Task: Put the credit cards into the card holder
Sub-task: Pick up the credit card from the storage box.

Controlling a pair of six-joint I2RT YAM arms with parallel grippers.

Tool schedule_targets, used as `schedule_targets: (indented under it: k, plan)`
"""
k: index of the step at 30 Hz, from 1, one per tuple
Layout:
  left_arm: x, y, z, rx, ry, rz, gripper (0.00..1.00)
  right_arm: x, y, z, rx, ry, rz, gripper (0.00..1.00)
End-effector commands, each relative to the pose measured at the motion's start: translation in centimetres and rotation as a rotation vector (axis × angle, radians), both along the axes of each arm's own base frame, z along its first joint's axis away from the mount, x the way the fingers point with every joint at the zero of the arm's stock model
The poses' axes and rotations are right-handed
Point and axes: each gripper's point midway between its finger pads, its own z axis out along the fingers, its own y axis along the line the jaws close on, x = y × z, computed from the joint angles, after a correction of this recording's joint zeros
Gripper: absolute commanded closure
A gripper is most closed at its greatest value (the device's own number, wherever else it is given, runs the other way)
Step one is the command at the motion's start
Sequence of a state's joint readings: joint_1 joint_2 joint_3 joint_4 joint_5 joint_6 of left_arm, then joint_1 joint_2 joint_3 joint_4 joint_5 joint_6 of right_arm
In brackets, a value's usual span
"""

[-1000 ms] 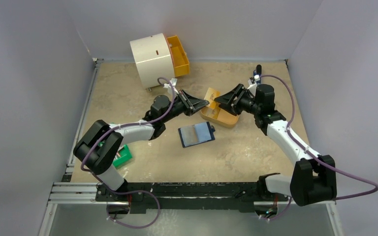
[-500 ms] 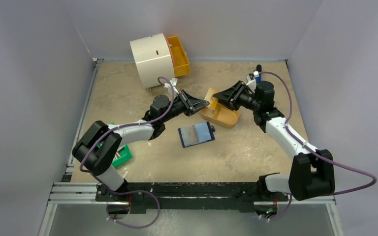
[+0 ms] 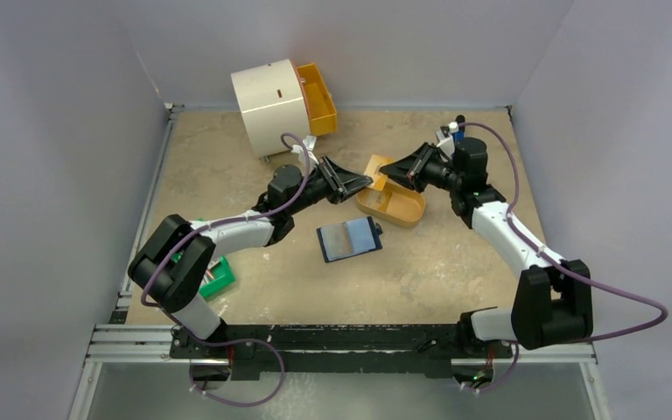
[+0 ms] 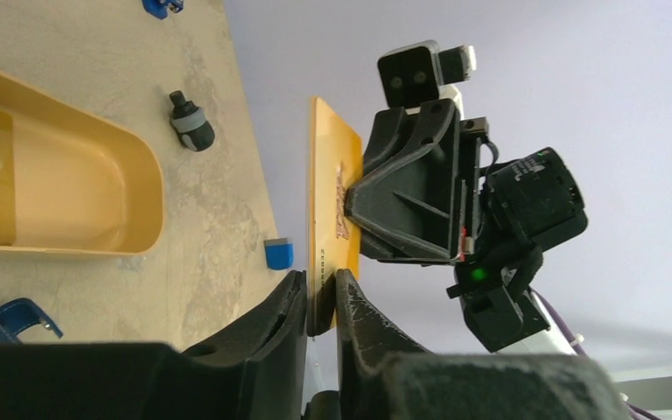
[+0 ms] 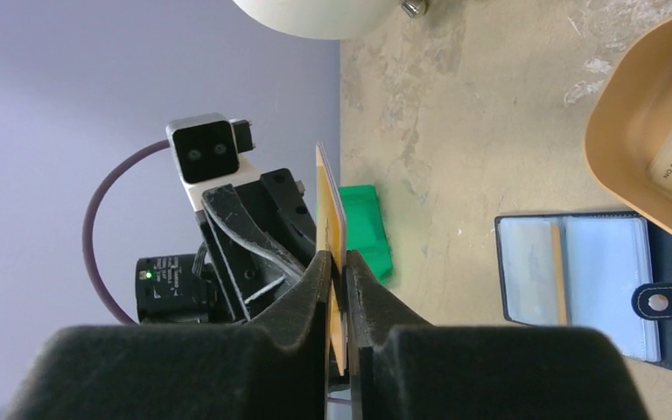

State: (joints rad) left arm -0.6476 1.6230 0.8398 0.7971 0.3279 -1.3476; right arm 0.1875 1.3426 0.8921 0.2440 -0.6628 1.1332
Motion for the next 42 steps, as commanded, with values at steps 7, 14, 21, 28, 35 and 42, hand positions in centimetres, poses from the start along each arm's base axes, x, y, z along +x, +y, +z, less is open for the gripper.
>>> schedule_targets:
  k: [7, 14, 21, 28, 35, 42]
  plan:
    - [-0.9, 0.6, 5.6, -0.145, -0.095, -0.038, 0.54, -2.2, 0.9, 3.0, 0.061, -0.123, 0.105, 0.94]
    - [-1.2, 1.4, 7.0, -0.276, -0.081, -0.065, 0.53, -3.1, 1.1, 4.3, 0.086, -0.185, 0.146, 0.97]
    - [-1.2, 1.5, 7.1, -0.323, -0.072, -0.076, 0.64, -3.8, 1.2, 5.0, 0.086, -0.215, 0.188, 1.0]
    - [-1.4, 2.1, 7.7, -0.418, -0.07, -0.094, 0.83, -4.0, 1.3, 5.2, 0.092, -0.227, 0.205, 1.0]
    - [-1.5, 2.8, 7.9, -0.455, -0.068, -0.097, 0.94, -3.9, 1.0, 5.0, 0.088, -0.224, 0.2, 1.0]
    - [-1.5, 3.2, 7.8, -0.456, -0.064, -0.095, 0.94, -3.9, 0.6, 4.6, 0.086, -0.22, 0.19, 1.0]
